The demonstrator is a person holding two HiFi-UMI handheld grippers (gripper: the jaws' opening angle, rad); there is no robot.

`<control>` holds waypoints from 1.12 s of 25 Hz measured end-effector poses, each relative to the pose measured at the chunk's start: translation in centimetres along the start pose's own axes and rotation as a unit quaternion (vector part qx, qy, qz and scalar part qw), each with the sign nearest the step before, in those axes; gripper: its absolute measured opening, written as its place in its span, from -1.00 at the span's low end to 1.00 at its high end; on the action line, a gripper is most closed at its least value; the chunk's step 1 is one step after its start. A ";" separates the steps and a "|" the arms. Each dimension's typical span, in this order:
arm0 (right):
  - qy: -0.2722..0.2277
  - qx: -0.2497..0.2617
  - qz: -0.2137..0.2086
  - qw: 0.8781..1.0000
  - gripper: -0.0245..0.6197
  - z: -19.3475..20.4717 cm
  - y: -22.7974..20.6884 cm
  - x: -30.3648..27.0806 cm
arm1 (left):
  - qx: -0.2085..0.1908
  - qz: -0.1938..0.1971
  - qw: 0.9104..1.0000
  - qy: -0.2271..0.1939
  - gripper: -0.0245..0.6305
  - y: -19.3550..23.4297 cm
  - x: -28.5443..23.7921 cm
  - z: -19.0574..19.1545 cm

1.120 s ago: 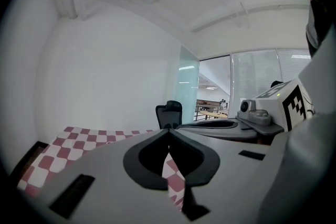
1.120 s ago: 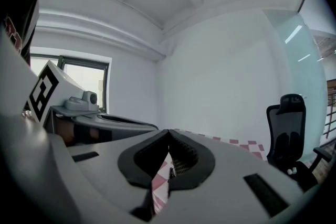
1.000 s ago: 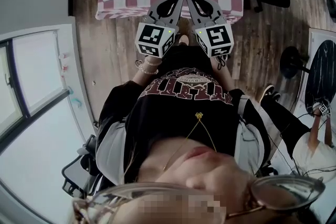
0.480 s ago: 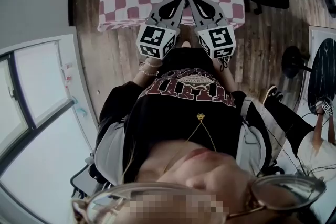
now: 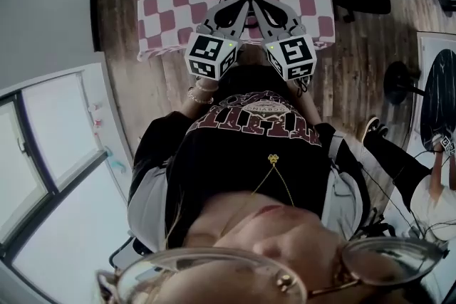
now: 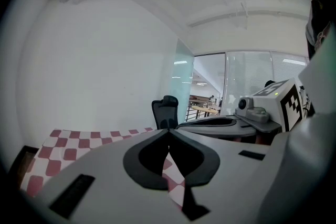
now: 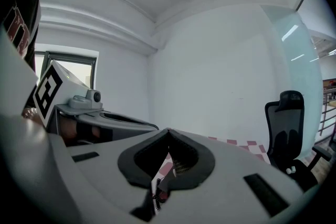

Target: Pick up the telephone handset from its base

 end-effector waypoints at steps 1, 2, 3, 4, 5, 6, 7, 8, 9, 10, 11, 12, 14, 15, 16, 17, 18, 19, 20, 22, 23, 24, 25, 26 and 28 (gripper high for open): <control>0.001 -0.001 0.002 1.000 -0.87 0.0 -0.1 -0.4 | -0.001 0.002 1.000 0.002 -0.90 0.4 -0.2 -0.1; 0.002 -0.001 0.005 1.000 -0.87 0.0 -0.2 -0.9 | -0.001 0.005 1.000 0.003 -0.90 0.9 -0.4 -0.3; 0.003 -0.002 0.007 1.000 -0.87 0.0 -0.4 -1.4 | -0.001 0.007 1.000 0.005 -0.90 1.3 -0.7 -0.4; 0.004 -0.003 0.009 1.000 -0.87 0.0 -0.5 -1.8 | -0.001 0.009 1.000 0.006 -0.90 1.8 -0.9 -0.5; 0.006 -0.004 0.010 1.000 -0.87 0.0 -0.5 -2.3 | 0.001 0.011 1.000 0.008 -0.90 2.2 -1.1 -0.5; 0.007 -0.005 0.012 1.000 -0.87 0.0 -0.6 -2.8 | 0.002 0.014 1.000 0.010 -0.90 2.7 -1.3 -0.6; 0.008 -0.006 0.014 1.000 -0.87 0.1 -0.6 -3.2 | 0.003 0.016 1.000 0.012 -0.90 3.1 -1.4 -0.7; 0.009 -0.006 0.016 1.000 -0.87 0.1 -0.6 -3.6 | 0.003 0.017 1.000 0.013 -0.90 3.6 -1.6 -0.7; 0.010 -0.007 0.017 1.000 -0.87 0.1 -0.7 -4.1 | 0.002 0.019 1.000 0.015 -0.90 4.0 -1.8 -0.8; 0.010 -0.007 0.019 1.000 -0.87 0.1 -0.8 -4.5 | 0.002 0.020 1.000 0.017 -0.90 4.5 -1.9 -0.9; 0.010 -0.007 0.021 1.000 -0.87 0.1 -0.9 -4.9 | 0.001 0.020 1.000 0.018 -0.90 4.9 -2.1 -0.9; 0.011 -0.007 0.023 1.000 -0.87 0.2 -0.9 -5.3 | 0.001 0.020 1.000 0.018 -0.90 5.4 -2.2 -1.0; 0.015 -0.009 0.027 0.999 -0.87 0.3 -1.0 -6.1 | 0.002 0.020 1.000 0.019 -0.90 6.3 -2.4 -1.2; 0.016 -0.011 0.028 0.999 -0.87 0.4 -1.1 -6.4 | 0.002 0.020 1.000 0.020 -0.90 6.6 -2.5 -1.2; 0.018 -0.013 0.029 0.999 -0.87 0.5 -1.1 -6.7 | 0.003 0.020 1.000 0.021 -0.90 7.0 -2.6 -1.3; 0.020 -0.014 0.030 0.999 -0.87 0.7 -1.1 -7.0 | 0.003 0.021 1.000 0.022 -0.90 7.3 -2.7 -1.3; 0.023 -0.015 0.031 0.999 -0.87 0.8 -1.1 -7.2 | 0.003 0.022 0.999 0.024 -0.90 7.6 -2.8 -1.3; 0.025 -0.015 0.032 0.999 -0.87 0.9 -1.1 -7.5 | 0.003 0.024 0.999 0.027 -0.90 7.9 -3.0 -1.3; 0.027 -0.015 0.033 0.999 -0.87 1.1 -1.1 -7.8 | 0.004 0.026 0.999 0.029 -0.90 8.2 -3.2 -1.2; 0.032 -0.015 0.035 0.999 -0.87 1.3 -1.1 -8.4 | 0.005 0.030 0.999 0.036 -0.90 8.8 -3.5 -1.2; 0.034 -0.017 0.036 0.999 -0.87 1.5 -1.1 -8.7 | 0.005 0.032 0.999 0.040 -0.90 9.1 -3.7 -1.2; 0.037 -0.019 0.036 0.998 -0.87 1.7 -1.1 -8.9 | 0.006 0.033 0.999 0.042 -0.90 9.4 -3.8 -1.1; 0.039 -0.022 0.037 0.998 -0.86 1.9 -1.1 -9.2 | 0.006 0.035 0.998 0.044 -0.90 9.6 -4.0 -1.1; 0.042 -0.023 0.038 0.998 -0.87 2.1 -1.2 -9.4 | 0.006 0.036 0.998 0.045 -0.90 9.7 -4.2 -1.1; 0.047 -0.026 0.044 0.998 -0.86 2.5 -1.5 -9.7 | 0.007 0.040 0.998 0.046 -0.90 10.0 -4.6 -1.1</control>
Point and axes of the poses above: the fingertips, and each gripper's own axes: x backward along the fingers, y to its left, z out of its underside, the point moved 9 cm from there along x, backward along the fingers, and after that the axes turned 13 degrees about x, right-handed, at the moved point
